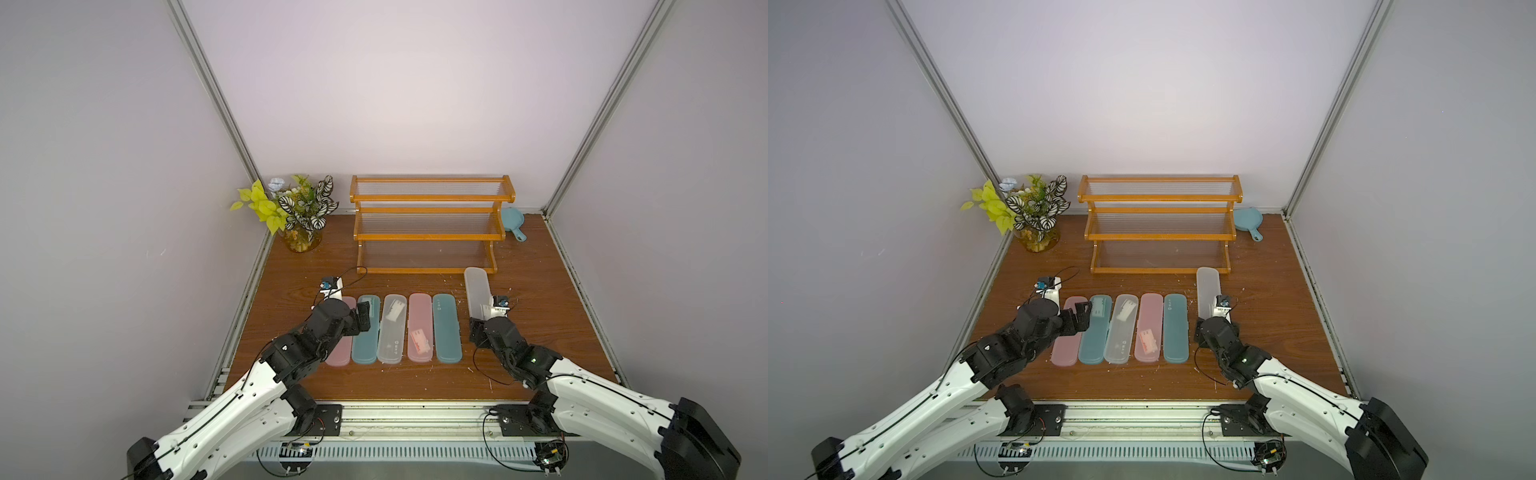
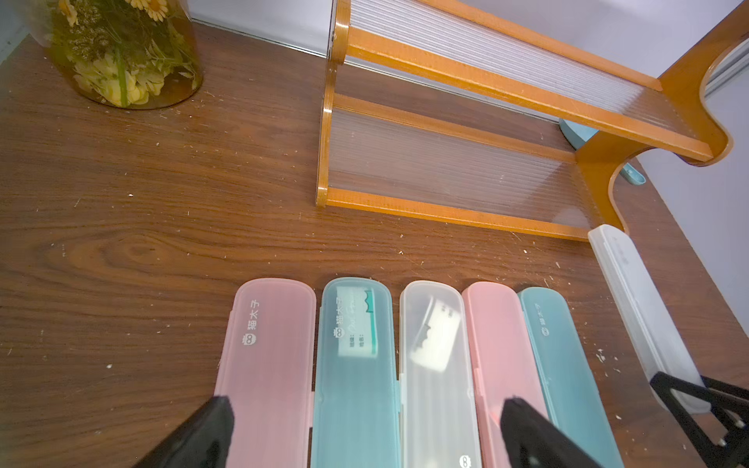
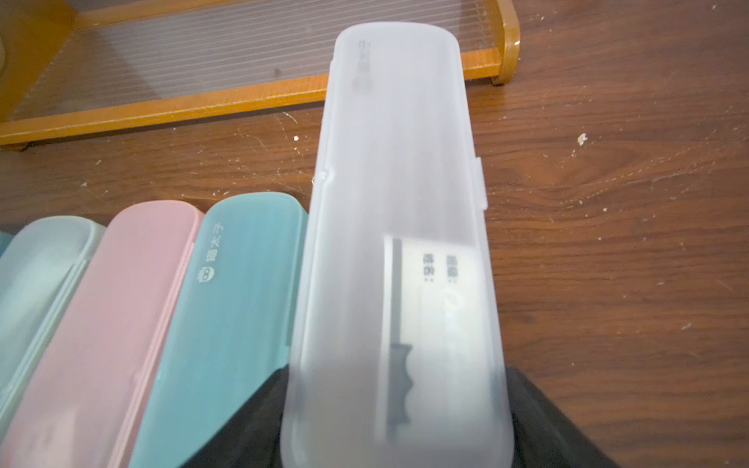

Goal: Remove the pencil cases from the shelf
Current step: Place the pencil case at the center of the board.

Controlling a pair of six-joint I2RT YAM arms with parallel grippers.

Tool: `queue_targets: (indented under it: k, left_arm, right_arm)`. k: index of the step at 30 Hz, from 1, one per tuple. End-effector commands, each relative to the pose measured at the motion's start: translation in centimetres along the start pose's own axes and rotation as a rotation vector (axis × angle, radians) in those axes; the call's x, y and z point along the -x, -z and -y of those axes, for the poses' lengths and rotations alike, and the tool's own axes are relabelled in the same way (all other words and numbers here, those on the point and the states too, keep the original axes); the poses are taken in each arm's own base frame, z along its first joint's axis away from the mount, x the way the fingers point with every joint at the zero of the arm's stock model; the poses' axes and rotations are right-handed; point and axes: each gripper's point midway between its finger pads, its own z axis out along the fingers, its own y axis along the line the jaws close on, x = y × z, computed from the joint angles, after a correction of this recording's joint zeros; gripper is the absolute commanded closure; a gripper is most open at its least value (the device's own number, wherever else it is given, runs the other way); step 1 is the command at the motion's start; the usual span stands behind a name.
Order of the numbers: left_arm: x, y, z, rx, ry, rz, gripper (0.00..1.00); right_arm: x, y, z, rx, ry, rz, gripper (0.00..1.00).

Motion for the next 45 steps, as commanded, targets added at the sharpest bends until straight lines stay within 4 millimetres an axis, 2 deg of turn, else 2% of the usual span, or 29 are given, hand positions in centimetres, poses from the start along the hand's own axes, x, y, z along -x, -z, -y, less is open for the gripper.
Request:
queue_targets:
  k: [1, 9, 26, 45]
  left_arm:
    - [0.3, -0.4, -0.4, 0.019, 0.014, 0.017, 0.03]
    - [0.1, -0.6, -0.4, 0.021, 0.019, 0.011, 0.03]
    - [-0.2, -0.2, -0.9, 0.023, 0.047, 0.022, 0.03]
    - [-0.7, 0.0, -1.4, 0.026, 0.068, 0.026, 0.03]
  right_arm:
    - [-0.5, 0.4, 0.0, 0.008, -0.034, -0.011, 0.24]
    - [-2.6, 0.7, 0.2, 0.022, -0.052, -0.059, 0.24]
    - [-5.9, 1.6, -0.7, 0.062, -0.053, -0.149, 0.23]
    - [-8.1, 2.2, -1.6, 0.051, -0.061, -0.223, 0.21]
